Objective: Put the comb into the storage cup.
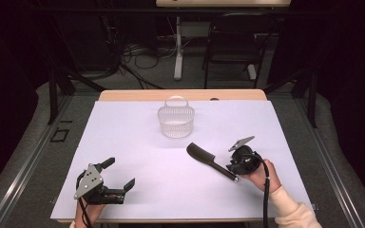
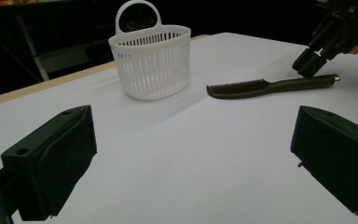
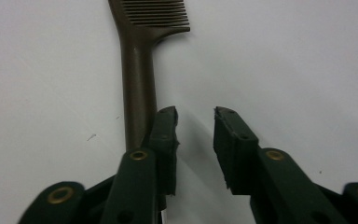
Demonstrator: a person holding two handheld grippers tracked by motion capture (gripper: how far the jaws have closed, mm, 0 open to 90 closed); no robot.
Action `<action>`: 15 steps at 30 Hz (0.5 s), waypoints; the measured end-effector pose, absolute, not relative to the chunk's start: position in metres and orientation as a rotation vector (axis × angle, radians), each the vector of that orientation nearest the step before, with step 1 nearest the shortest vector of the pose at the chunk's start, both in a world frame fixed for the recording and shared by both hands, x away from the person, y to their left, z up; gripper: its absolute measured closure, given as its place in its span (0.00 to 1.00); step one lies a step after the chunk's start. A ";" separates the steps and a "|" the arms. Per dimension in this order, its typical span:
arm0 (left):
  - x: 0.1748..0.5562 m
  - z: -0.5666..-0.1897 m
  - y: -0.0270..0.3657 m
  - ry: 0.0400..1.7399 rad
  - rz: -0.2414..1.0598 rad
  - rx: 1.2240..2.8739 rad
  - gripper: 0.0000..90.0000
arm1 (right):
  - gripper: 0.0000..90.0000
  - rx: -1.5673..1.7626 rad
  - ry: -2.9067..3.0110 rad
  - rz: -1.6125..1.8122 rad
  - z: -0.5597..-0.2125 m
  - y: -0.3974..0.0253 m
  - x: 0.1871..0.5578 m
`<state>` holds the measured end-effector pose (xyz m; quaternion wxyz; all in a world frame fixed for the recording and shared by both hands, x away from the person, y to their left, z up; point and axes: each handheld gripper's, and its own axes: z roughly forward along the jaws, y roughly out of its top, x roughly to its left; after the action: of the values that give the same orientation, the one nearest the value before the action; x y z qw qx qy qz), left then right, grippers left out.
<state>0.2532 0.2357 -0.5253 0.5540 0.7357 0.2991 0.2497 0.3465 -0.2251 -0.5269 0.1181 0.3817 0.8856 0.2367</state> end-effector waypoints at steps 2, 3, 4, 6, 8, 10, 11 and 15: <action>0.253 -0.525 0.236 0.706 0.590 1.739 0.00 | 0.63 1.119 2.585 0.686 -0.525 -0.226 0.347; 0.253 -0.525 0.236 0.706 0.590 1.739 0.00 | 0.60 1.122 2.579 0.696 -0.525 -0.226 0.347; 0.253 -0.525 0.236 0.706 0.589 1.739 0.00 | 0.54 1.122 2.577 0.695 -0.524 -0.227 0.347; 0.253 -0.525 0.235 0.706 0.589 1.738 0.00 | 0.45 1.125 2.574 0.680 -0.522 -0.227 0.347; 0.253 -0.525 0.235 0.707 0.588 1.738 0.00 | 0.35 1.118 2.571 0.679 -0.520 -0.228 0.348; 0.253 -0.525 0.235 0.706 0.589 1.738 0.00 | 0.26 1.118 2.575 0.675 -0.518 -0.229 0.348; 0.253 -0.526 0.235 0.706 0.589 1.738 0.00 | 0.21 1.121 2.566 0.679 -0.518 -0.229 0.348; 0.253 -0.526 0.235 0.708 0.589 1.737 0.00 | 0.12 1.111 2.574 0.680 -0.515 -0.230 0.349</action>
<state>0.2534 0.2354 -0.5256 0.5544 0.7353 0.2996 0.2494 0.3486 -0.2305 -0.5152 0.1279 0.3820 0.8849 0.2338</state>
